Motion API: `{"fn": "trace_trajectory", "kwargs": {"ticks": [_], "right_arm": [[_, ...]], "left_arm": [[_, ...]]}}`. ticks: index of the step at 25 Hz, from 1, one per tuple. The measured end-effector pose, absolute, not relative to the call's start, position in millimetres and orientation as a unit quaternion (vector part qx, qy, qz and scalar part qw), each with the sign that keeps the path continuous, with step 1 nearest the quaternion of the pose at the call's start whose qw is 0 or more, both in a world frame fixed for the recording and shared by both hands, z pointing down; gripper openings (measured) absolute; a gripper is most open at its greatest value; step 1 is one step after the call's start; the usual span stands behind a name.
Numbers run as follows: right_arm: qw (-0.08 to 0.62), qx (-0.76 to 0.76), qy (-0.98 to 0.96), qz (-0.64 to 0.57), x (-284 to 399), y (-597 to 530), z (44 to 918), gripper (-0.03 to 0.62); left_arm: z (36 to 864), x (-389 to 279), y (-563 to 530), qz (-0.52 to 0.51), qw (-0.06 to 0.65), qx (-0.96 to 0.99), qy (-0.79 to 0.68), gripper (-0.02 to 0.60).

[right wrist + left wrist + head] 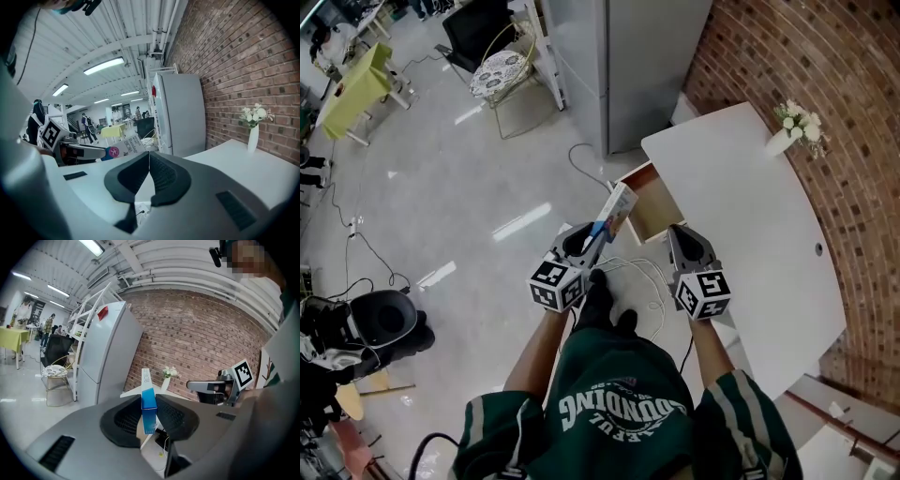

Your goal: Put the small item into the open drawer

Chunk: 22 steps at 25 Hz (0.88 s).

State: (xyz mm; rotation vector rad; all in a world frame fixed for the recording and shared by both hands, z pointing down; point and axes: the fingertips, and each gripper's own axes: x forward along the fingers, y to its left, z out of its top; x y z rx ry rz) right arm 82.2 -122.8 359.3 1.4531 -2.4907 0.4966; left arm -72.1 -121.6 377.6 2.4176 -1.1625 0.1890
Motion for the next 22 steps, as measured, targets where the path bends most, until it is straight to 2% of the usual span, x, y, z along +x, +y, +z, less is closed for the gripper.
{"fn": "trace_trajectory", "kwargs": {"ticks": [10,22], "right_arm": [[0.119,0.543,-0.811,0.184,62.8,-183.0,378.1,0.025],[0.116,0.580,-0.781,0.200,88.3,-183.6,394.6,0.025]], "left_arm": [[401.0,-83.9,-198.1,0.082,0.247,0.894,-0.365,0.104],[424.8,-60.1,-214.1,0.103,0.263,0.902,-0.326,0.104]]}}
